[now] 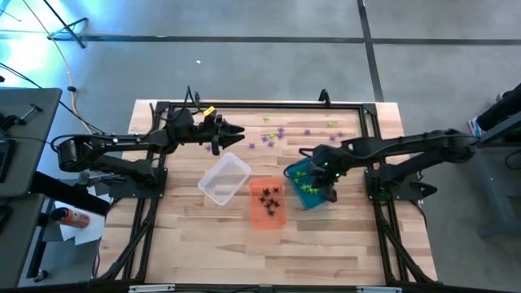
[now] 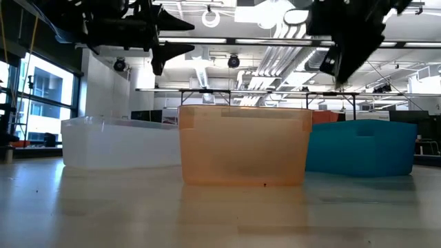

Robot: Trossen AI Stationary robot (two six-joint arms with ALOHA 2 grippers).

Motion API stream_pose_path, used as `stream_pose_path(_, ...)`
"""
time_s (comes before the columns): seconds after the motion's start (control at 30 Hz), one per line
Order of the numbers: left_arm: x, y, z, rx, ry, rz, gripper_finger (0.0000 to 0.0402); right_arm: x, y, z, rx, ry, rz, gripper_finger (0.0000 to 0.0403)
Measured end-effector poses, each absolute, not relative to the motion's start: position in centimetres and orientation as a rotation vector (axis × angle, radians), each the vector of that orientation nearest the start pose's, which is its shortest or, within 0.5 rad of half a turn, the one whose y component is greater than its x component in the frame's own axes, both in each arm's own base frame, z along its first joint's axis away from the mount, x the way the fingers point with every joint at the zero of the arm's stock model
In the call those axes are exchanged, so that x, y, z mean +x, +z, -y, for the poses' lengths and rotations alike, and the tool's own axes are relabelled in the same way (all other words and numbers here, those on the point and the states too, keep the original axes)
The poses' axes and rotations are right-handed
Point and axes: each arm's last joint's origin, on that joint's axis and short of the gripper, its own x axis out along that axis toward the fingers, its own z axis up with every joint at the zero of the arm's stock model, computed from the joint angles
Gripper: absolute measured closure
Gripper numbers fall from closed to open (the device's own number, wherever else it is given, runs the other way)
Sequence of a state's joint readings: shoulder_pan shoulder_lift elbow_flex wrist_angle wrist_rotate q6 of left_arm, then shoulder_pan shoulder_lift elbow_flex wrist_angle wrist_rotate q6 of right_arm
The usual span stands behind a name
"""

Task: Sort Halloween decoration
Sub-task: Put the green spider toy into the blue bin

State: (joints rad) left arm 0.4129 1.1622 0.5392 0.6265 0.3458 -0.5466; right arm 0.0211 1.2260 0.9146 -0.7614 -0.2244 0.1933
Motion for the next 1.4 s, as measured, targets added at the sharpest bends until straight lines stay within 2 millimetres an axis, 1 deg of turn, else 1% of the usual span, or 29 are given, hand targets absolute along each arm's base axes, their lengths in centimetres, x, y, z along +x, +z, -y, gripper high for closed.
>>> stream_pose_path(0.27,22.7,24.9,-8.9,-0.529,0.072,-0.006,0.0192,24.4,22.0,-0.6,0.078,0.05,-1.226,0.0403)
stream_pose_path(0.4,22.7,24.6,-8.9,-0.54,0.079,-0.035,0.0192,25.5,19.8,-0.3,0.055,0.058,-1.309,0.0403)
stream_pose_path(0.53,22.7,24.3,-8.9,-0.551,0.086,-0.062,0.0192,26.6,18.3,0.0,0.08,0.034,-1.324,0.0403)
stream_pose_path(0.67,22.7,24.3,-8.8,-0.553,0.076,-0.066,0.0192,27.1,18.1,-0.1,0.073,0.048,-1.296,0.0403)
stream_pose_path(0.77,22.7,24.2,-8.8,-0.557,0.078,-0.076,0.0192,27.0,18.1,0.0,0.039,0.041,-1.308,0.0402)
stream_pose_path(0.83,22.7,24.2,-8.8,-0.558,0.079,-0.081,0.0192,26.7,18.0,0.0,0.042,0.036,-1.332,0.0394)
stream_pose_path(0.9,22.7,24.1,-8.8,-0.559,0.08,-0.082,0.0192,26.6,18.0,0.0,0.063,0.02,-1.345,0.0375)
stream_pose_path(1.0,22.7,24.2,-8.8,-0.559,0.08,-0.082,0.0192,26.7,18.0,0.0,0.11,-0.02,-1.334,0.0324)
stream_pose_path(1.13,22.7,24.2,-8.8,-0.559,0.08,-0.081,0.0192,27.1,18.2,0.0,0.113,-0.058,-1.293,0.0243)
stream_pose_path(1.2,22.7,24.2,-8.8,-0.558,0.079,-0.08,0.0192,27.4,18.9,0.0,0.109,-0.044,-1.297,0.0206)
stream_pose_path(1.3,22.7,24.2,-8.8,-0.558,0.079,-0.079,0.0192,27.5,21.4,0.2,0.091,-0.001,-1.301,0.0169)
stream_pose_path(1.33,22.7,24.2,-8.8,-0.558,0.079,-0.078,0.0192,27.5,22.6,0.4,0.089,0.0,-1.287,0.0164)
stream_pose_path(1.4,22.7,24.2,-8.9,-0.56,0.081,-0.077,0.0192,27.2,25.6,0.9,0.075,-0.038,-1.21,0.0159)
